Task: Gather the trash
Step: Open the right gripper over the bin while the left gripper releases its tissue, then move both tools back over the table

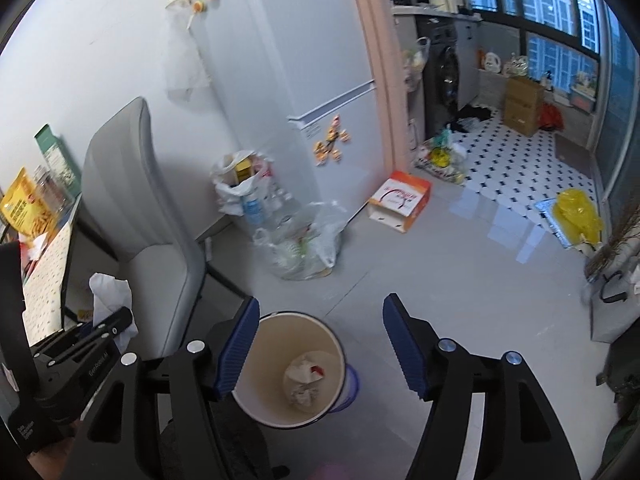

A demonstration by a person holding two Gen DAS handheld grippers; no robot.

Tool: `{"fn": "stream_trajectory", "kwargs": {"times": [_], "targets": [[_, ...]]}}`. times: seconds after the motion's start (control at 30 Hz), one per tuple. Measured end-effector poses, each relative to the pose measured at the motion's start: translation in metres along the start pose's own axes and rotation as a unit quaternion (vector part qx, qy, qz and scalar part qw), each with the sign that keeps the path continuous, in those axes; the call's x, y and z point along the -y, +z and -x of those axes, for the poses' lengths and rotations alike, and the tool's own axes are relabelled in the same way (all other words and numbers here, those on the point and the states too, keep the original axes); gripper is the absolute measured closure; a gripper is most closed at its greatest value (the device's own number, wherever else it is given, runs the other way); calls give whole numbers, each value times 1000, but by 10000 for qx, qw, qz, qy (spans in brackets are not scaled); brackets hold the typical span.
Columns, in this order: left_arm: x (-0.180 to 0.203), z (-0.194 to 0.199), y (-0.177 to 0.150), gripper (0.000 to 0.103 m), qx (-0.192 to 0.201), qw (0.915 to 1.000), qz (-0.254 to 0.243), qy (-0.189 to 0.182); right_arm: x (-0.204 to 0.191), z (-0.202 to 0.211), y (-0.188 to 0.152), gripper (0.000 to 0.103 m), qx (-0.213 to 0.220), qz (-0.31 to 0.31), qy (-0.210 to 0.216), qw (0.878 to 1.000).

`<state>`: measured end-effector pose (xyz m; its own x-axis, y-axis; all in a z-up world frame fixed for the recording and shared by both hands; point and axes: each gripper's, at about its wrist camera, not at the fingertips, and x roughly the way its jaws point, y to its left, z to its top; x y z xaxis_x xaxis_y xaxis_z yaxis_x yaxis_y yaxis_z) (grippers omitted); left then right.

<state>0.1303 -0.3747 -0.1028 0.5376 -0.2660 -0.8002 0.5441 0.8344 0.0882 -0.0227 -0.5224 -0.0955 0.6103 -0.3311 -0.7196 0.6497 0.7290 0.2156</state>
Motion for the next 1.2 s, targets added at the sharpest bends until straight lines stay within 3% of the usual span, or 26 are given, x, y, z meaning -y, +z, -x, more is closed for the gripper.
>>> {"fn": "stream_trajectory", "kwargs": {"times": [0.07,0.1,0.17,0.27,0.4,0.73,1.2], "targets": [[1,2,1,54,48,10000,17,-81,4,1,1,39,9,-12,-25,10000],[0,3,1,48,65,9999,34,-96,6,0,0,39,-4,-31,-20,10000],[-2,6,1,23,101,9999,31,-81,6,-1,-2,39,-38,-48,-2,10000],[-5,10,2,15,166,9999,22,26,8,-1,-3,39,-42,-36,32,10000],[-14,17,4,12,209,9996,147,102,1,0,-2,38,-36,-12,82,10000],[-70,49,-5,10,520,9955,676,405,-33,10,-6,18,90,208,280,9994],[-169,94,-46,8,737,9820,1474,924,-133,34,-23,12,142,919,923,9914]]}}
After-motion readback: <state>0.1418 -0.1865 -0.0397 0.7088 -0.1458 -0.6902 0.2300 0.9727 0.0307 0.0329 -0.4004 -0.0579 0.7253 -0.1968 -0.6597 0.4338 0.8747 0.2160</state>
